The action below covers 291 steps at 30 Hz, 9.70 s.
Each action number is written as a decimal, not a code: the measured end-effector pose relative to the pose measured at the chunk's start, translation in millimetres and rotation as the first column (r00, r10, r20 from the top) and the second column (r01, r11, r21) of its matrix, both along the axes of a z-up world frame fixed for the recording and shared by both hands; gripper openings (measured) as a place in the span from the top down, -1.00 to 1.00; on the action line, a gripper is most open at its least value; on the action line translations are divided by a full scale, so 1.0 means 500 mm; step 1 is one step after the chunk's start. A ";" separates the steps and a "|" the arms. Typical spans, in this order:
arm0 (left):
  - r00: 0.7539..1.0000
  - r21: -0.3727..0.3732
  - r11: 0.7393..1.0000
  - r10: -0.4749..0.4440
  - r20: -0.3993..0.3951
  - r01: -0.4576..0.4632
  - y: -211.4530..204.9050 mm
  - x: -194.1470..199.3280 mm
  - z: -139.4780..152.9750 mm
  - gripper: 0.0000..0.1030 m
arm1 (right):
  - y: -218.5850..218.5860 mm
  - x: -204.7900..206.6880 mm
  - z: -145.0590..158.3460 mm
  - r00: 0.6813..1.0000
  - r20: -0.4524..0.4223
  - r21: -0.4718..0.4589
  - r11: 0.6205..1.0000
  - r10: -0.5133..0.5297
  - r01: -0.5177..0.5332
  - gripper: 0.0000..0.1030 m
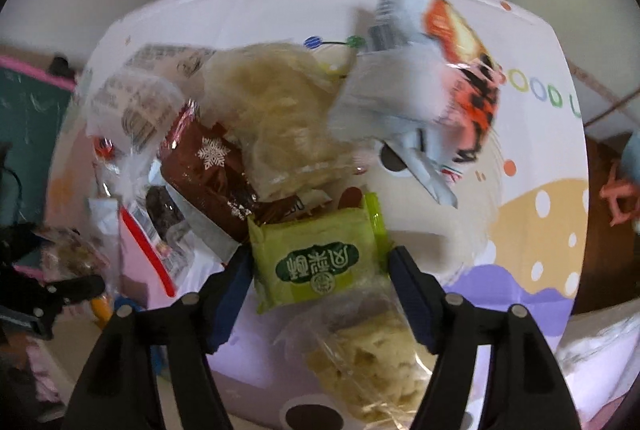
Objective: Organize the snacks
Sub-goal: 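Grasp clear bag of dark snack with left gripper while right grasps green packet, then carry both held snacks back over the white tray, then lower both snacks into the tray and open both grippers, then reach left gripper to orange-white packet while right reaches to yellow crisp bag, then grasp orange-white packet with left gripper while right grasps clear crisp bag, then lower both held snacks into the white tray and open both grippers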
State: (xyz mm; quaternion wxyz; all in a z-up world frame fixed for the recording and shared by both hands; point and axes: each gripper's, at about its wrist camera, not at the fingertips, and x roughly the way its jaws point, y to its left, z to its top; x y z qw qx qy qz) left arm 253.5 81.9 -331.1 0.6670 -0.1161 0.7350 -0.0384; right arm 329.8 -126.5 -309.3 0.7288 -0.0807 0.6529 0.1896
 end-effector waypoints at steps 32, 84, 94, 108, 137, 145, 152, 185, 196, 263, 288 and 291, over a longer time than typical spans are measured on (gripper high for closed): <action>0.996 0.019 0.997 0.077 0.041 -0.078 -0.028 0.111 0.037 -0.70 | 0.038 -0.019 0.003 0.989 0.025 -0.014 0.989 0.147 -0.147 -0.11; 0.901 0.087 0.996 -0.046 0.432 0.009 -0.173 -0.450 0.427 0.48 | -0.169 -0.595 0.450 0.922 0.388 0.208 0.974 0.005 -0.093 -0.05; 0.914 0.134 0.991 -0.073 0.399 0.021 -0.222 -0.493 0.394 0.14 | -0.132 -0.672 0.398 0.928 0.365 0.078 0.991 0.072 -0.108 -0.11; 0.869 0.161 0.975 0.054 0.492 -0.152 -0.195 -0.549 0.436 -0.65 | -0.163 -0.720 0.433 0.902 0.431 0.097 0.993 0.014 -0.062 -0.43; 0.802 0.244 0.963 -0.058 0.595 -0.111 -0.255 -0.504 0.523 -0.63 | -0.201 -0.702 0.484 0.841 0.541 0.132 0.989 -0.012 -0.071 -0.43; 0.761 0.265 0.952 -0.058 0.646 -0.153 -0.211 -0.473 0.565 -0.63 | -0.214 -0.656 0.489 0.844 0.530 0.149 0.989 -0.083 0.004 -0.43; 0.749 0.265 0.949 -0.048 0.660 -0.173 -0.149 -0.434 0.569 -0.63 | -0.214 -0.592 0.474 0.868 0.480 0.177 0.983 -0.123 0.042 -0.42; 0.903 0.138 0.897 0.399 0.157 -0.420 0.136 -0.054 0.163 -0.64 | -0.177 -0.127 0.150 0.986 0.163 -0.028 0.999 0.034 -0.030 -0.42; 0.809 0.105 0.805 0.588 -0.003 -0.584 0.183 -0.066 0.065 -0.63 | -0.103 -0.148 0.069 0.960 0.110 -0.194 0.953 0.256 -0.232 -0.42; 0.829 0.176 0.981 -0.036 0.558 -0.076 -0.183 -0.459 0.566 0.38 | -0.195 -0.536 0.519 0.916 0.376 0.203 0.977 -0.141 0.067 -0.10; 0.800 0.279 0.955 -0.089 0.593 -0.100 -0.233 -0.587 0.556 -0.67 | -0.158 -0.667 0.499 0.940 0.334 0.101 0.994 -0.073 0.041 -0.35; 0.781 0.274 0.956 -0.089 0.618 -0.108 -0.238 -0.597 0.569 -0.69 | -0.163 -0.673 0.512 0.933 0.354 0.105 0.994 -0.067 0.032 -0.35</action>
